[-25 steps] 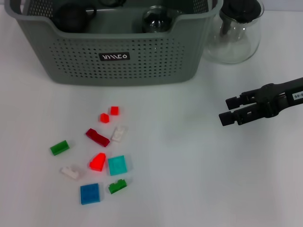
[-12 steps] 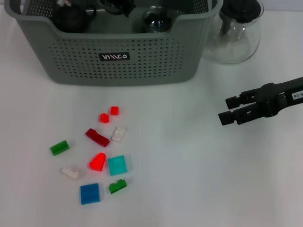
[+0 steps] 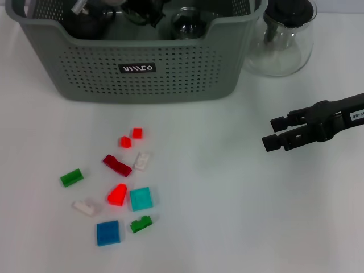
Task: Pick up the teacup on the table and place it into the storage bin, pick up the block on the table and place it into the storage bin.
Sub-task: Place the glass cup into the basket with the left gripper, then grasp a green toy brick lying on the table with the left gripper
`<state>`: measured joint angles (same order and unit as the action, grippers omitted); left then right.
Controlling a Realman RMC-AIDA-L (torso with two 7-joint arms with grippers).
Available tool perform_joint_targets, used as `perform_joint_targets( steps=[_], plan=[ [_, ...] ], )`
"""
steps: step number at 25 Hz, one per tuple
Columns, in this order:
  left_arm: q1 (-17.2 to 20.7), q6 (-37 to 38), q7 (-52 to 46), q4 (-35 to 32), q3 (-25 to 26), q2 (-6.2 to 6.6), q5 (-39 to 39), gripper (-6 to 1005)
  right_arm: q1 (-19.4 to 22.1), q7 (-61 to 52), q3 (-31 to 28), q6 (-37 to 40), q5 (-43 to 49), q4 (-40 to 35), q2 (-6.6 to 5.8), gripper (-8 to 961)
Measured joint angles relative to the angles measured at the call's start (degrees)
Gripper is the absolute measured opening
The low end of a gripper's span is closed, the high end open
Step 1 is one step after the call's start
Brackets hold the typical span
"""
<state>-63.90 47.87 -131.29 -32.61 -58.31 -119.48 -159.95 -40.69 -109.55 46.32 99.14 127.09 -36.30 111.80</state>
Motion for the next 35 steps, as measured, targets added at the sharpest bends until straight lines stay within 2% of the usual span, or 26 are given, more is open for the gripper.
perform_joint_targets(
  steps=[4,11,15,18,20,23,24,27,28,29,31,33,35],
  plan=[
    [0.48,-0.1,0.02,-0.73,-0.23,-0.22,-0.01,140,0.0,0.1,0.0,0.0,0.0,0.0,0.0,941],
    [1.27,-0.49,0.02,-1.83,-0.27,-0.26,-0.01,288,0.0,0.33,0.0,0.0,0.0,0.0,0.0,942],
    [2.48,0.79,-0.45,-6.0,0.42,-0.27,0.15,373,0.0,0.37,0.0,0.01,0.0,0.0,0.0,942],
    [4.56,4.28,-0.61,-13.9,2.63,-0.73,1.5,593,0.01,0.39,0.0,0.18,0.0,0.0,-0.07,942],
    [6.0,7.34,-0.64,-20.07,4.81,-1.25,3.23,665,0.06,0.42,0.0,0.29,-0.01,0.0,-0.17,942],
    [8.87,12.34,-0.64,-30.05,8.4,-1.77,9.51,774,0.09,0.48,0.0,0.37,0.0,0.0,-0.32,942],
    [10.29,14.35,-0.52,-33.58,9.72,-1.77,13.3,773,0.09,0.5,0.0,0.35,0.0,0.0,-0.38,941],
    [14.78,20.42,0.7,-41.5,12.75,-0.68,26.37,769,0.09,0.56,0.0,0.37,-0.01,0.0,-0.46,941],
    [14.78,20.42,0.7,-41.5,12.75,-0.68,26.37,768,0.09,0.56,0.0,0.37,-0.01,0.0,-0.46,941],
    [18.64,27.25,3.8,-44.51,14.14,0.98,39.82,767,0.09,0.59,-0.01,0.4,0.0,-0.04,-0.49,941],
    [21.26,33.45,7.37,-45.35,15.63,1.98,49.34,766,0.09,0.7,-0.12,0.36,0.0,-0.07,-0.55,941],
    [23.31,43.19,12.29,-45.75,18.91,2.31,58.27,765,0.15,0.85,-0.25,0.19,0.0,-0.03,-0.59,941],
    [24.33,49.85,15.07,-46.05,20.99,2.2,61.21,765,0.16,0.89,-0.33,0.04,-0.01,0.0,-0.61,941]
  ],
)
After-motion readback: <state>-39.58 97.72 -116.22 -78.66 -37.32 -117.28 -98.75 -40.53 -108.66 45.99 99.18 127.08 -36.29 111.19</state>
